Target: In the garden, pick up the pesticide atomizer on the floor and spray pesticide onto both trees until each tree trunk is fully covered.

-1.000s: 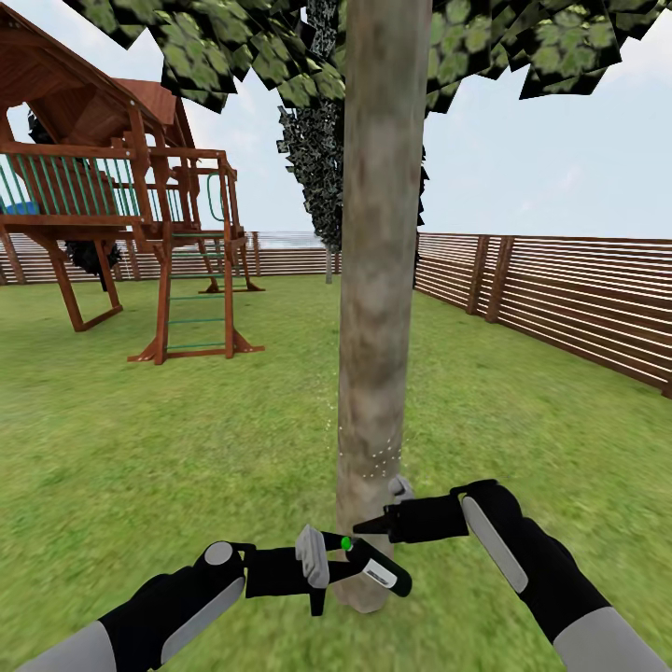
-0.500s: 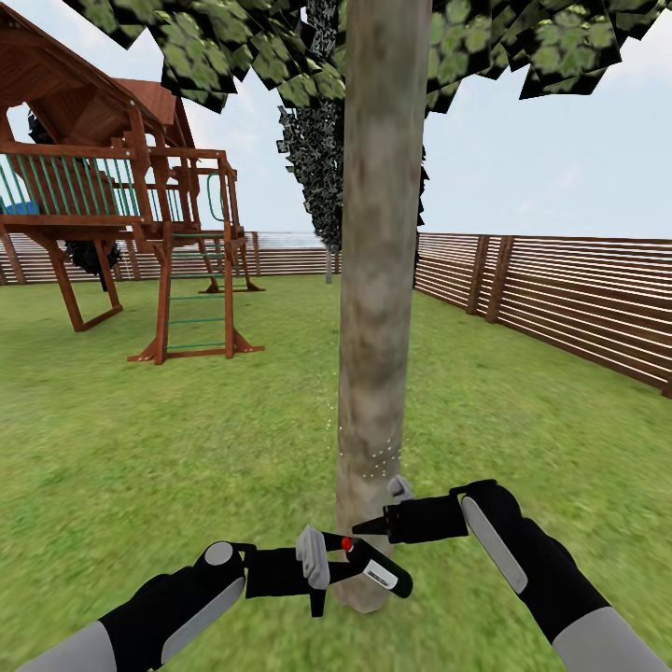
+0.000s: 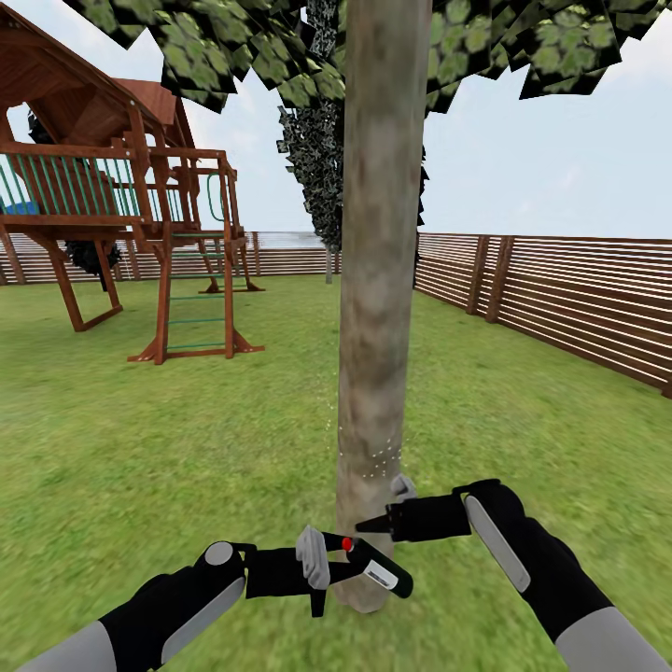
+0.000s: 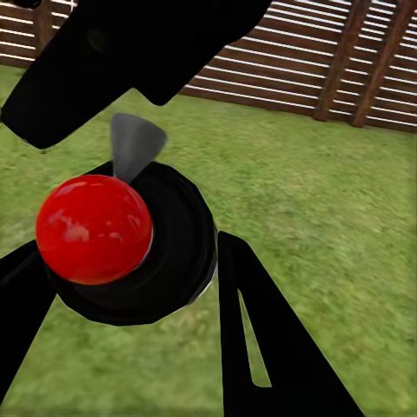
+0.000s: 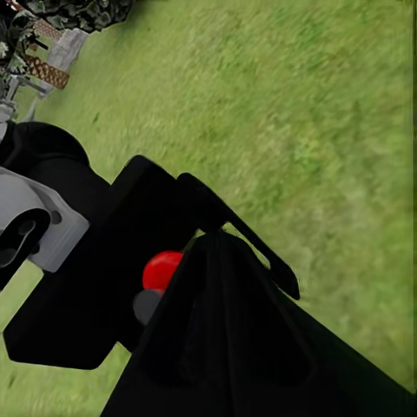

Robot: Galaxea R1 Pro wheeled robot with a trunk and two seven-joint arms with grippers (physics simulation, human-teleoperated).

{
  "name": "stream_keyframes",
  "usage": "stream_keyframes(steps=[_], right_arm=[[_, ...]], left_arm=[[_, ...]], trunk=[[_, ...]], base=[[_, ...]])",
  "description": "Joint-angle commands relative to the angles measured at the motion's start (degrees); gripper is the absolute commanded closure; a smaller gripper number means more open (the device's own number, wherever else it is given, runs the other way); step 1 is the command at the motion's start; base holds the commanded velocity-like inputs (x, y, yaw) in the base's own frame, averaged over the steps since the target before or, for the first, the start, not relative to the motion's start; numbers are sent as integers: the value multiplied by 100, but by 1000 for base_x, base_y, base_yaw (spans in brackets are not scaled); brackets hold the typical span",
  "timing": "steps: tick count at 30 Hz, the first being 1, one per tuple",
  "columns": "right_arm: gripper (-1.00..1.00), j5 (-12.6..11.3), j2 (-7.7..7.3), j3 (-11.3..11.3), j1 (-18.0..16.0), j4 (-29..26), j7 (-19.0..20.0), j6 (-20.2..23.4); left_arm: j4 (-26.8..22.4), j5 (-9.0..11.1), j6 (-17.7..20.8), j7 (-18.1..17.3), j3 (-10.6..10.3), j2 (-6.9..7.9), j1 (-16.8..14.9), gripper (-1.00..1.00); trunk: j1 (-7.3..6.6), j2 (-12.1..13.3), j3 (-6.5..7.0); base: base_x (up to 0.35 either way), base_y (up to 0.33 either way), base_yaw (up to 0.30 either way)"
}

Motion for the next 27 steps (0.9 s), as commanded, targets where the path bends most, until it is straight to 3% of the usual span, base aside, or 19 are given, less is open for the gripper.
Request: stream_keyframes(steps=[1, 23, 27], right_arm=[[100, 23, -11, 1, -8, -4, 21, 16], [100, 52, -48, -29, -9, -19, 12, 16], [100, 56, -56, -26, 9, -304, -4, 16]], left_arm=[[2, 32, -39, 3, -25, 5, -12, 100], [-59, 32, -39, 4, -22, 5, -12, 100], [-60, 32, -39, 4, -23, 5, -12, 100]], trunk=[[3, -12, -12], [3, -12, -12], [3, -12, -12]], base=[[0, 0, 0], [0, 0, 0], [0, 0, 0]])
